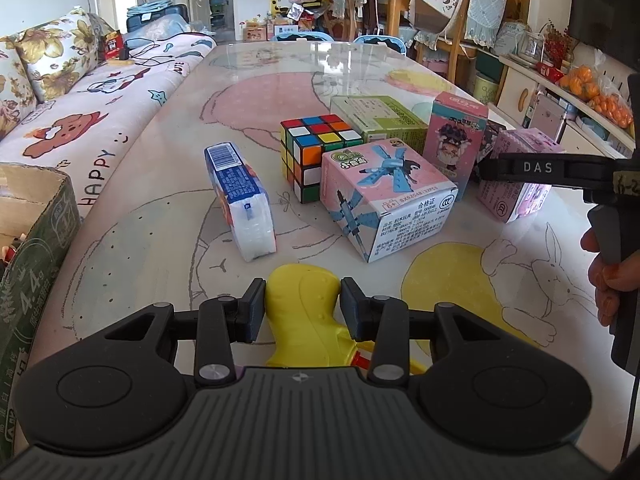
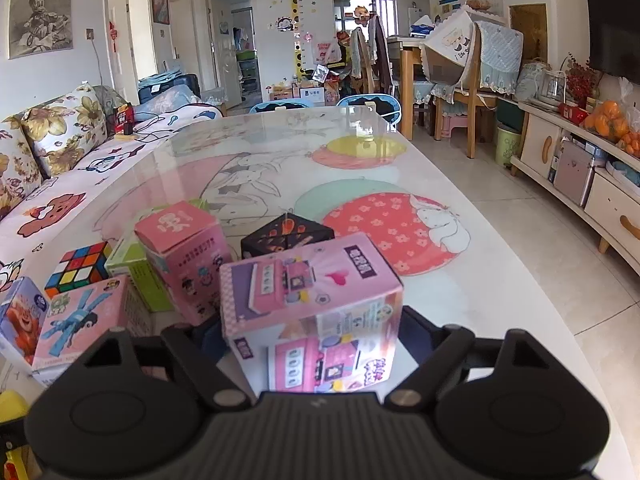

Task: Organize rigid objects
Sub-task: 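Lift the yellow water gun with the left gripper while the right gripper lifts the pink box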

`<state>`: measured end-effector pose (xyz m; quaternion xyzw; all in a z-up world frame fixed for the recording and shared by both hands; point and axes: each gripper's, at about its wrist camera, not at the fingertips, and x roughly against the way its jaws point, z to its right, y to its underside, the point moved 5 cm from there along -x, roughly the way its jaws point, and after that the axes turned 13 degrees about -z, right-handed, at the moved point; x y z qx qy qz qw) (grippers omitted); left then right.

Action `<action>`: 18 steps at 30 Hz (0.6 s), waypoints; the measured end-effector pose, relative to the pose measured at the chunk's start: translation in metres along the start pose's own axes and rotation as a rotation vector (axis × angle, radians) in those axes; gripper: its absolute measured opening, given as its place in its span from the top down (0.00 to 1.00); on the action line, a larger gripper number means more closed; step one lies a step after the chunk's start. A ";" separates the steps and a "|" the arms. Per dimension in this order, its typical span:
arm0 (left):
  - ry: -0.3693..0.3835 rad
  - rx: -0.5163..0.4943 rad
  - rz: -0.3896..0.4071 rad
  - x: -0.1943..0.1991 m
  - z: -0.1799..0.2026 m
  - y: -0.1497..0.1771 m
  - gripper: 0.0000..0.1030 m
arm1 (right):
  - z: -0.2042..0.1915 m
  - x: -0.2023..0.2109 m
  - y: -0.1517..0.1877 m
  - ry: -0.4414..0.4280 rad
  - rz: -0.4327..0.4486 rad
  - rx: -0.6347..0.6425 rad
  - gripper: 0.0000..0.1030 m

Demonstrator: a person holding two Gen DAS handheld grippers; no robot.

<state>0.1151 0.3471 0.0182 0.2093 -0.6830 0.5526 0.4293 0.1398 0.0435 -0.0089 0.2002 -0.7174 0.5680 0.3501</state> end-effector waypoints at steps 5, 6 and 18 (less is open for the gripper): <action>0.011 0.012 0.016 0.003 0.000 0.000 0.52 | -0.001 0.003 0.000 0.002 0.008 0.002 0.27; 0.013 0.015 0.018 0.003 0.001 0.000 0.52 | -0.001 0.003 0.000 -0.001 0.007 0.000 0.27; 0.044 0.064 0.044 0.008 -0.002 -0.002 0.52 | -0.021 0.017 0.014 -0.013 -0.002 0.058 0.28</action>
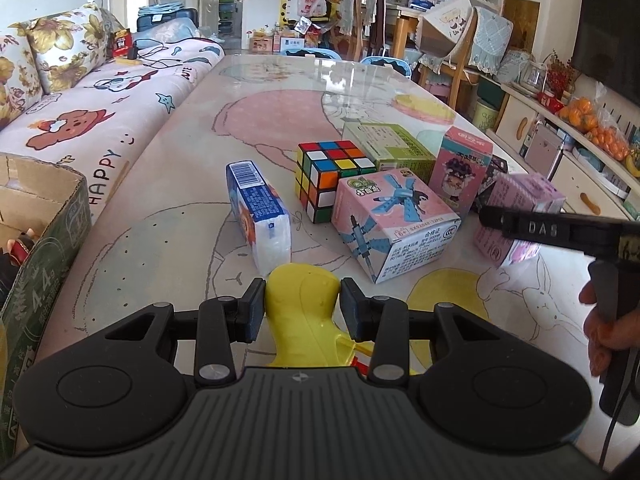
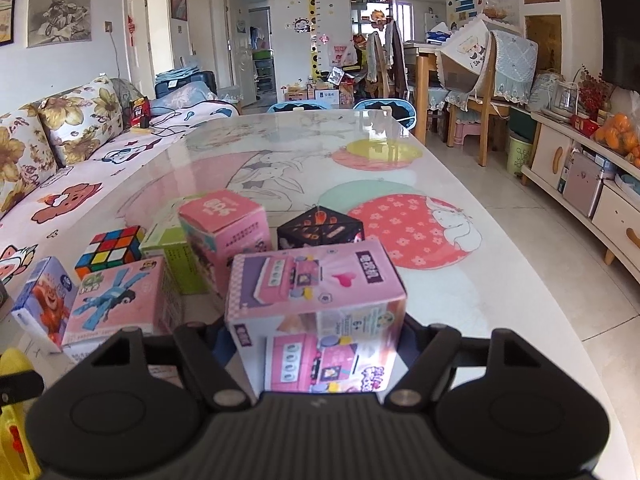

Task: Organize rigid objects
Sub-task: 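Lift the yellow water gun with the left gripper while the right gripper lifts the pink box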

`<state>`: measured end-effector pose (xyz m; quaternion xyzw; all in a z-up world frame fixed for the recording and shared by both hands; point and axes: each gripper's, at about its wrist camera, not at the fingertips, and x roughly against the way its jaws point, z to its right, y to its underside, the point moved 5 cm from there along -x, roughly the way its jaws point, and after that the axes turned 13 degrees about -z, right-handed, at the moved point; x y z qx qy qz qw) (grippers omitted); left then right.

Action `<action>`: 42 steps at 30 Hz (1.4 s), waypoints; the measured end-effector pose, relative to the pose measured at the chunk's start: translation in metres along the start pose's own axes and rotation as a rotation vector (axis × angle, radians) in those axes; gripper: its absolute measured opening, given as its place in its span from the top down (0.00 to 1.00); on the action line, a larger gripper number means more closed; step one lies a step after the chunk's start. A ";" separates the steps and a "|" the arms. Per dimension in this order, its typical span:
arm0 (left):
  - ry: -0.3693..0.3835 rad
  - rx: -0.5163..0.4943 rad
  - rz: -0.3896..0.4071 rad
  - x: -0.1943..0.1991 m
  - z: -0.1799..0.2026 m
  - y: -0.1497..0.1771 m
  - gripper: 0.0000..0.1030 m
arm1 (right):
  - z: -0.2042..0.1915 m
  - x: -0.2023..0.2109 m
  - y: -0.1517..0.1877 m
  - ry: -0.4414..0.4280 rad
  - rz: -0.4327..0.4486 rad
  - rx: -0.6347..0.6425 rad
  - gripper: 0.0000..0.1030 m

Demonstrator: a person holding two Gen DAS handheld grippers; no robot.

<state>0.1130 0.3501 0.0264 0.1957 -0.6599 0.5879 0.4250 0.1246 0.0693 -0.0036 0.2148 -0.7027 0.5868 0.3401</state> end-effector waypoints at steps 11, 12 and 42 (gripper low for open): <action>0.023 0.053 0.031 0.006 -0.008 -0.005 0.53 | -0.039 0.026 0.015 -0.079 0.008 0.047 0.28; 0.024 0.059 0.034 0.007 -0.010 -0.006 0.53 | -0.045 0.029 0.015 -0.086 0.012 0.055 0.28; 0.038 0.249 0.156 0.038 -0.043 -0.013 0.53 | -0.149 0.075 0.013 -0.216 0.106 0.231 0.28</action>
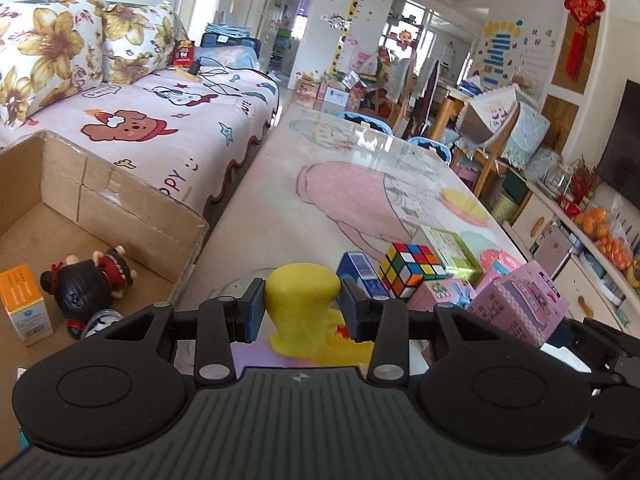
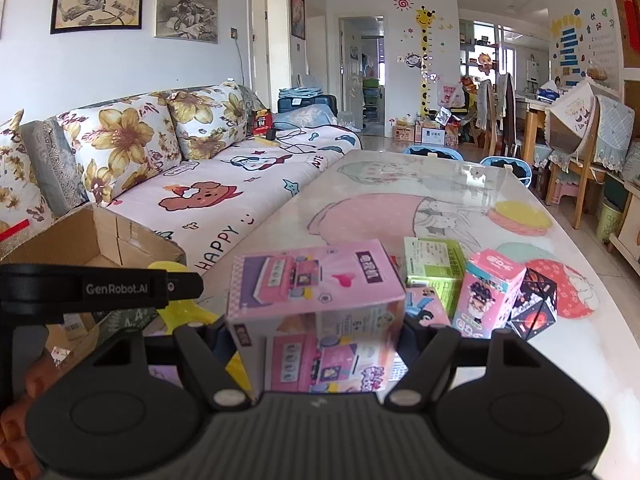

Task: Organize rigid objects
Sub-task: 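Lift the yellow water gun with the left gripper while the right gripper lifts the pink box, then carry the water gun and pink box into the cardboard box and open both grippers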

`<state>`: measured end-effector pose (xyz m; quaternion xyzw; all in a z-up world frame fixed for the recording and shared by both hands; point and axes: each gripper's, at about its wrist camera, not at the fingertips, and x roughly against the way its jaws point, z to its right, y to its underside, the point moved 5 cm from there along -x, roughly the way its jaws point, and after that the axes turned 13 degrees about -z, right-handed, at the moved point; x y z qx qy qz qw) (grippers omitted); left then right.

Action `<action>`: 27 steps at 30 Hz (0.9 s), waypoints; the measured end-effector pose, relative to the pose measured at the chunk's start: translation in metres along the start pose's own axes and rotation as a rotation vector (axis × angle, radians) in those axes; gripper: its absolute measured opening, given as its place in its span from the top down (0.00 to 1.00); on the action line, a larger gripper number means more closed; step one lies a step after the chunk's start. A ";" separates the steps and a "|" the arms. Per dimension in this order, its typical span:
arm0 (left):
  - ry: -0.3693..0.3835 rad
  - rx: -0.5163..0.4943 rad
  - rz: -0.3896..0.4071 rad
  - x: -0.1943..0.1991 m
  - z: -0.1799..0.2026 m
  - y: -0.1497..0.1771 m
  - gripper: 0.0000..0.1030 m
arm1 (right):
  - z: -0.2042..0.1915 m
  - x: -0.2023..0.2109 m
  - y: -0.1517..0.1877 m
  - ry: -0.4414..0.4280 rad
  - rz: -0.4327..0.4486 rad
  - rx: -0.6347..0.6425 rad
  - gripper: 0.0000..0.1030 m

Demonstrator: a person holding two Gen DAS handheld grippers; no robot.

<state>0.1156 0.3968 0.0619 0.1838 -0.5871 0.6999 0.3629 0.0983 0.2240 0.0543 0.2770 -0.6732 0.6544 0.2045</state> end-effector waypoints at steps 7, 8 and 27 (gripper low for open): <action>0.019 0.062 0.051 0.010 -0.007 -0.007 0.53 | -0.026 0.001 -0.006 -0.010 0.019 0.053 0.28; 0.021 0.074 0.060 0.013 -0.010 -0.008 0.53 | -0.030 0.001 -0.007 -0.012 0.022 0.061 0.28; -0.074 0.280 0.211 0.060 -0.069 -0.012 0.53 | -0.145 0.001 -0.007 -0.255 0.022 0.224 0.28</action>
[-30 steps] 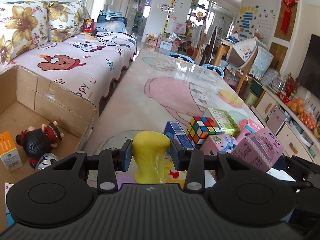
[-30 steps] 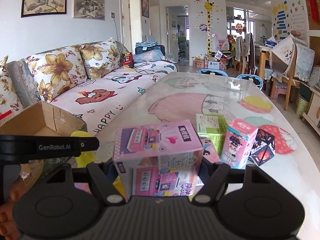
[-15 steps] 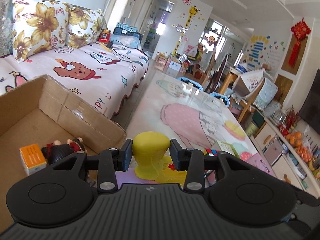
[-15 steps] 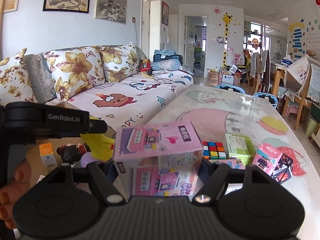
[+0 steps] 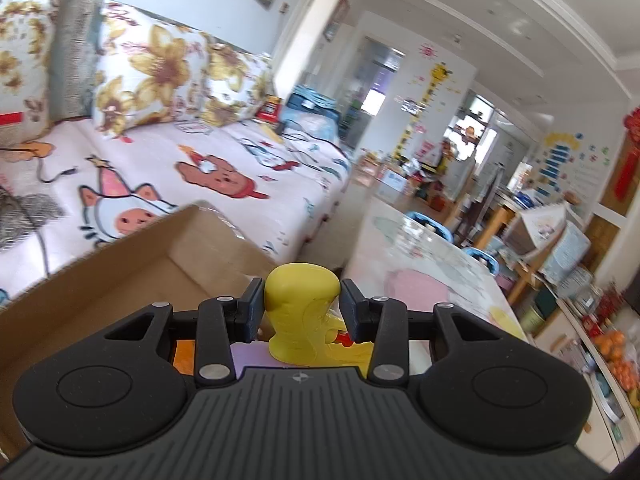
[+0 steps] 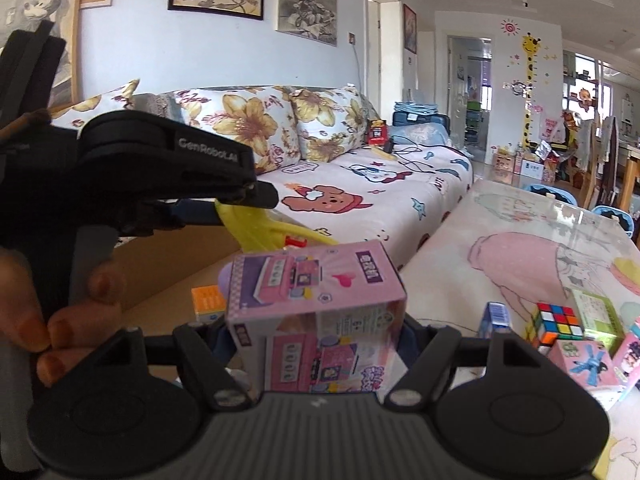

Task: Organize rigid objects
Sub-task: 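Carry the water gun and pink box into the cardboard box and open both grippers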

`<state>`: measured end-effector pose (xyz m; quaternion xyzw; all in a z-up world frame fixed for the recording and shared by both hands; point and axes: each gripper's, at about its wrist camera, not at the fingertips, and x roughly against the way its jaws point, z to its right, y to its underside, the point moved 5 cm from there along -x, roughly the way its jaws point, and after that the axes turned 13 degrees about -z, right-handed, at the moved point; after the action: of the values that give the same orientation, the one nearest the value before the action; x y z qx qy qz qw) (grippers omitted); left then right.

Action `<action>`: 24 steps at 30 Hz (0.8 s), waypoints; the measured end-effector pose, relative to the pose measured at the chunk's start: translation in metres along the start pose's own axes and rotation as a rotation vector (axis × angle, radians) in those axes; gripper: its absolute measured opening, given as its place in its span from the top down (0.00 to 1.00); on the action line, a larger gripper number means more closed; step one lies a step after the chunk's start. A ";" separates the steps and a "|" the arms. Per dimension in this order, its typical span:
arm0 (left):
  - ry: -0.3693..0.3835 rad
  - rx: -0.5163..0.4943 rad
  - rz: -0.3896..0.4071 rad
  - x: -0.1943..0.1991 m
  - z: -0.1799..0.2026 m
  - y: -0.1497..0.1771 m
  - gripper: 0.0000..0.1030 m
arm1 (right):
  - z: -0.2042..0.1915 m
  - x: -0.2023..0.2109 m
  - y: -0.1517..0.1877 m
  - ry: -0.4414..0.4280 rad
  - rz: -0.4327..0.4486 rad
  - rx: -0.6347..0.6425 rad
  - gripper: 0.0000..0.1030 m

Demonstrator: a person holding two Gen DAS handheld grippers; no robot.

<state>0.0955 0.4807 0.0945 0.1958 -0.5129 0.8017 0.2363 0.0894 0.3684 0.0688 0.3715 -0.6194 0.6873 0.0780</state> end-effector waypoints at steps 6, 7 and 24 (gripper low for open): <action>-0.122 0.056 0.029 0.012 -0.021 -0.003 0.53 | -0.029 -0.017 -0.002 -0.104 -0.046 0.038 0.28; -0.131 0.072 0.030 0.014 -0.025 -0.004 0.53 | -0.032 -0.021 -0.002 -0.136 -0.065 0.034 0.28; -0.304 0.077 0.038 0.031 -0.040 0.003 0.60 | -0.062 -0.065 -0.011 -0.327 -0.208 0.125 0.27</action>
<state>0.0651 0.5221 0.0935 0.3140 -0.5155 0.7861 0.1329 0.1165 0.4503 0.0403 0.5442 -0.5383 0.6431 0.0239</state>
